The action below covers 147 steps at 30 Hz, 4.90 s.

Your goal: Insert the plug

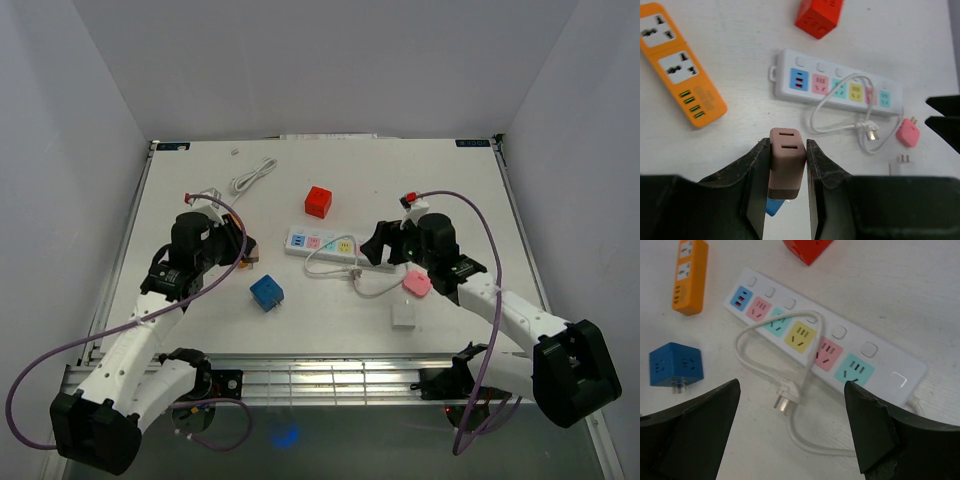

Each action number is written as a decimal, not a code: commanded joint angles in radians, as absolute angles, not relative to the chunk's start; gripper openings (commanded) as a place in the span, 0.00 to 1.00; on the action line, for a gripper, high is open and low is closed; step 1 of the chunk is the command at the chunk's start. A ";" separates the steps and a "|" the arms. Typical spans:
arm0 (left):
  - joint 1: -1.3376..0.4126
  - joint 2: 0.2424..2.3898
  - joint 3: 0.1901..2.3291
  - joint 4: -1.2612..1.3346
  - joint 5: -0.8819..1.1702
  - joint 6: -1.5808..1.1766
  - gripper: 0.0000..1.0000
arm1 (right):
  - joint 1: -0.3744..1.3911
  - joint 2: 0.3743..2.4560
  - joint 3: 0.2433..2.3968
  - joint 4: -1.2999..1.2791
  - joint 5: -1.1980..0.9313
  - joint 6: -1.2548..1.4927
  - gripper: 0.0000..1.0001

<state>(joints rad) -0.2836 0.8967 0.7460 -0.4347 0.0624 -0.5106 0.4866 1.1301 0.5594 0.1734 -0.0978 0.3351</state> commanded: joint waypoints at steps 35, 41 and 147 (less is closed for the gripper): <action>-0.468 1.009 0.726 0.137 0.153 -0.741 0.00 | 0.825 1.394 0.988 0.244 -0.180 0.485 0.97; -0.500 1.009 0.727 0.140 0.124 -0.750 0.00 | 0.844 1.434 1.003 0.268 -0.144 0.486 1.00; -0.546 1.431 1.310 -0.790 0.505 -0.549 0.57 | 0.896 1.305 0.842 0.212 -0.262 -0.097 0.23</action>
